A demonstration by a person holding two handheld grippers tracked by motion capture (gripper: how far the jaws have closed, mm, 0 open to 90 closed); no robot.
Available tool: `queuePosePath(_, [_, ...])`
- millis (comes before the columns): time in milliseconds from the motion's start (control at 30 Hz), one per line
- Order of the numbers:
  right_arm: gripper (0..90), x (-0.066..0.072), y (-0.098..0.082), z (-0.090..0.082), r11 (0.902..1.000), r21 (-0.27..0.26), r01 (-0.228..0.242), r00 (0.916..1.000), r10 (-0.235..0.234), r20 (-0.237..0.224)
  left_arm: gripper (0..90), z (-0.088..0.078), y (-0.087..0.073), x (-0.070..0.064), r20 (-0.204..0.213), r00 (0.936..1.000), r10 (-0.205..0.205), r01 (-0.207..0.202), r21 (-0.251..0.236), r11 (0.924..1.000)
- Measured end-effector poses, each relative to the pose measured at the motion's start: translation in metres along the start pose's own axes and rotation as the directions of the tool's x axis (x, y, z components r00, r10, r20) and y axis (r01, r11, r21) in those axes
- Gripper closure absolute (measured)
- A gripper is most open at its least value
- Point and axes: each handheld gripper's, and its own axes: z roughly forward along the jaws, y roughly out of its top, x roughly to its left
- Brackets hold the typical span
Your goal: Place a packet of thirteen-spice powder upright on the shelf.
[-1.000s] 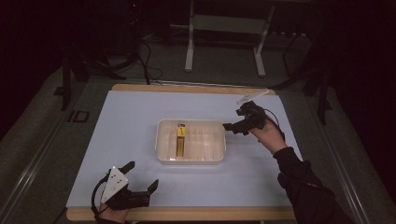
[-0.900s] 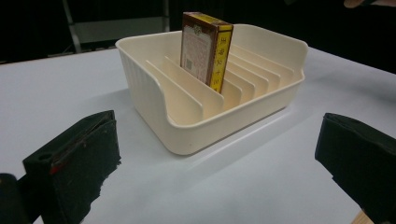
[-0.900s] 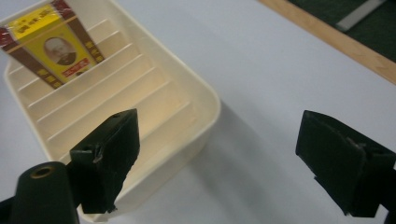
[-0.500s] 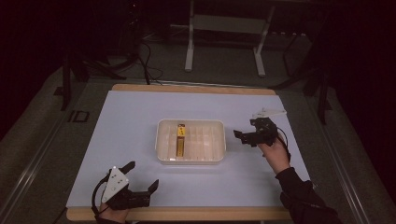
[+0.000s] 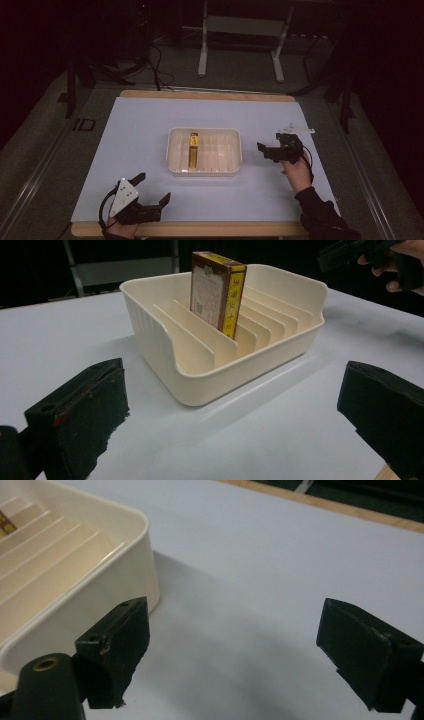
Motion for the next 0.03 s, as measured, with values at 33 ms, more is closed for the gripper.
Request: queuePosePath(33, [13.6,-0.0004,-0.0002,-0.0003,1.0,0.0,-0.003,1.0,0.003,-0.003,0.0,0.0001,0.0001,0.0,0.001,1.0,0.001,-0.001,0.0,1.0])
